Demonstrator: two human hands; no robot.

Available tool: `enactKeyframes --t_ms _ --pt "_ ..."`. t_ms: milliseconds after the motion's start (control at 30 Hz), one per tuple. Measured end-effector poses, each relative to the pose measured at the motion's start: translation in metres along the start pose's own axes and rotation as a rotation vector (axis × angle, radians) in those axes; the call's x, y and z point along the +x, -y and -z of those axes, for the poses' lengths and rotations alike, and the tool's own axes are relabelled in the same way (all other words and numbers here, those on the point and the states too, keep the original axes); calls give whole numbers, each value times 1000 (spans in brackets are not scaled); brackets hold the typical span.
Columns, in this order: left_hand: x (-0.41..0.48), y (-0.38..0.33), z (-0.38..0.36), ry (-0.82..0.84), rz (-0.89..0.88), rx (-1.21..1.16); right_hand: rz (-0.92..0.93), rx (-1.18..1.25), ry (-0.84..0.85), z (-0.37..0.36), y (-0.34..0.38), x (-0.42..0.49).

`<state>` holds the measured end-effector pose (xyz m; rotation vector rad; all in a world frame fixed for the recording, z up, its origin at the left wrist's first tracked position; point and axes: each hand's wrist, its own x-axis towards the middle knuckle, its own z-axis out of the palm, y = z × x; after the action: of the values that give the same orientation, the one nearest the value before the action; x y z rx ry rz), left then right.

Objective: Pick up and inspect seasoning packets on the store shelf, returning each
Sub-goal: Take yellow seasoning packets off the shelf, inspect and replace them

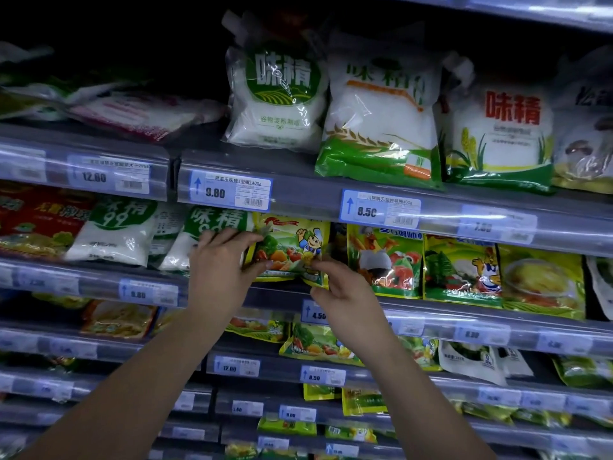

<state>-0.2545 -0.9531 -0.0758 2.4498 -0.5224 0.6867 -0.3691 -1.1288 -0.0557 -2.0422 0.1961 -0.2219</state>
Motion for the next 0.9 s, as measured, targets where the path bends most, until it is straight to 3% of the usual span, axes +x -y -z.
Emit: enactKeyframes --t_ms 100,233,400,633,800,900 --pt "-5 -7 0 -10 9 38 11 61 -53 15 -5 -10" --pt "-9 -23 0 0 18 21 60 71 -330 49 -21 -16" --pt "-20 -79 -6 59 -89 -198 21 9 -529 84 -45 -27" --pt "-11 -149 -47 383 174 -457 -24 -47 -426 98 -66 -35" --pt "-1 -158 -66 429 340 -532 3 45 -307 103 -77 -41" --pt "0 -163 -63 358 391 -707 -16 141 -249 112 -81 -44"
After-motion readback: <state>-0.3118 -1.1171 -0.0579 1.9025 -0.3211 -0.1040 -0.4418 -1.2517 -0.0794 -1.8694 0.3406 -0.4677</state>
